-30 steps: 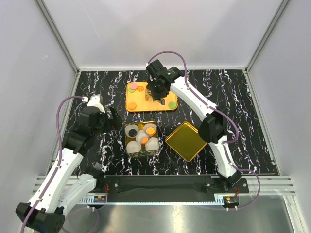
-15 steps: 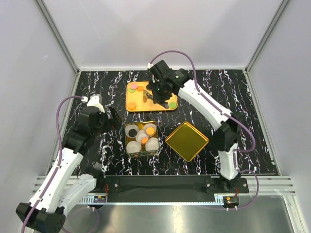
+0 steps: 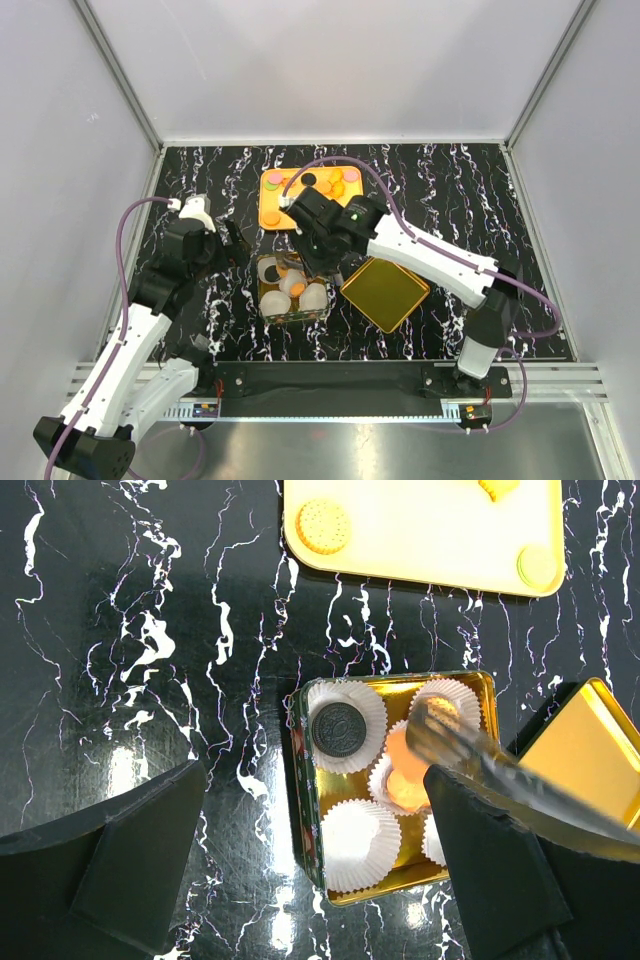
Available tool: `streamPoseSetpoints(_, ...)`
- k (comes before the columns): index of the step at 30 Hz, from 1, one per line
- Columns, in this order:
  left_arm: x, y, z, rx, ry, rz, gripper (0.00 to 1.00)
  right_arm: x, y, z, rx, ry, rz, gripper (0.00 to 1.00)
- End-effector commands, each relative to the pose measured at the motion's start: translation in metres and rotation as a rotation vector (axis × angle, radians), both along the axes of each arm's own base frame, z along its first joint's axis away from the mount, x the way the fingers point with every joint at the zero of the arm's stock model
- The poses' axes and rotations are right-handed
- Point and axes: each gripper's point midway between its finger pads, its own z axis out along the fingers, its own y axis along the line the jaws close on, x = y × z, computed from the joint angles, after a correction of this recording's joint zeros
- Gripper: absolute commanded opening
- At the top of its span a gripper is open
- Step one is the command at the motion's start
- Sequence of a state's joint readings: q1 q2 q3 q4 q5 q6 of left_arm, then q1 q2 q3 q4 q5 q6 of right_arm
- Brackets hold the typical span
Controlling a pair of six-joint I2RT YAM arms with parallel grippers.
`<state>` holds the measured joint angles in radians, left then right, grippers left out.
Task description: Pack the cookies
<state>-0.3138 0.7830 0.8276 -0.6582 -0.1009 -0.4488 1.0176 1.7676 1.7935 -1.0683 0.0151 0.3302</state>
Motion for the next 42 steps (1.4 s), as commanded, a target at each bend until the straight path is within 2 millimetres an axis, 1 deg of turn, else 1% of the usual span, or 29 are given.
streamPoseSetpoints(1,0.007,-0.003,0.008,-0.013,-0.035,-0.008,0.99,-0.019,0.003,0.030,0.092,-0.019,0.006,0.32)
streamPoseSetpoints(2,0.007,-0.003,0.008,-0.014,-0.035,-0.007,0.99,-0.026,0.005,0.030,0.095,-0.014,0.018,0.32)
streamPoseSetpoints(5,0.007,-0.002,0.007,-0.013,-0.034,-0.004,0.99,-0.036,0.006,0.022,0.074,0.003,0.036,0.32)
streamPoseSetpoints(8,0.007,-0.002,0.007,-0.013,-0.032,-0.004,0.99,-0.052,0.010,0.016,0.070,0.040,0.070,0.32)
streamPoseSetpoints(12,0.007,-0.002,0.007,-0.013,-0.031,-0.006,0.99,-0.063,0.010,0.005,0.051,0.072,0.087,0.32)
streamPoseSetpoints(16,0.008,-0.003,0.006,-0.014,-0.029,-0.007,0.99,-0.074,0.017,-0.006,0.043,0.098,0.114,0.32)
streamPoseSetpoints(18,0.007,-0.002,0.006,-0.013,-0.026,-0.007,0.99,-0.075,0.020,-0.008,0.048,0.105,0.117,0.32)
streamPoseSetpoints(20,0.007,-0.002,0.006,-0.014,-0.027,-0.007,0.99,-0.077,0.022,-0.013,0.041,0.113,0.121,0.33)
streamPoseSetpoints(21,0.007,-0.002,0.006,-0.014,-0.027,-0.007,0.99,-0.077,0.024,-0.012,0.049,0.112,0.123,0.33)
streamPoseSetpoints(24,0.008,-0.002,0.006,-0.015,-0.027,-0.006,0.99,-0.075,0.025,-0.019,0.033,0.109,0.120,0.35)
streamPoseSetpoints(28,0.007,-0.002,0.006,-0.014,-0.030,-0.007,0.99,-0.071,0.027,-0.020,0.029,0.097,0.115,0.36)
streamPoseSetpoints(35,0.007,-0.002,0.007,-0.015,-0.032,-0.007,0.99,-0.066,0.030,-0.031,0.001,0.089,0.110,0.39)
streamPoseSetpoints(41,0.007,-0.002,0.007,-0.015,-0.031,-0.009,0.99,-0.061,0.029,-0.027,-0.014,0.061,0.108,0.44)
streamPoseSetpoints(42,0.007,-0.002,0.007,-0.015,-0.031,-0.009,0.99,-0.061,0.028,-0.023,-0.012,0.058,0.111,0.45)
